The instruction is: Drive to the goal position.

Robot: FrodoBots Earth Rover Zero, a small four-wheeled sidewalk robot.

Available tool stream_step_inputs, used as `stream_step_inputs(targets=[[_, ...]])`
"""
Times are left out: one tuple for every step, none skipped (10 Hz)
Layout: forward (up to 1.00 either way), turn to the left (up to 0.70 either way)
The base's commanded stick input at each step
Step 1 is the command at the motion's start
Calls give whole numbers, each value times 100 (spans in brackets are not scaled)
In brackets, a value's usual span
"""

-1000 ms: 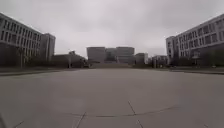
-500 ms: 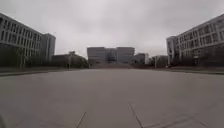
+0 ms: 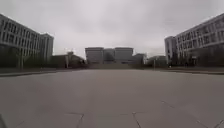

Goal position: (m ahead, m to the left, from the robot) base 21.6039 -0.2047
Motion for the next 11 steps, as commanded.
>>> stream_step_inputs(targets=[[70, -4], [70, 0], [70, 0], [70, 0], [70, 0], [70, 0], [70, 0], [70, 0], [70, -2], [70, -14], [70, -7]])
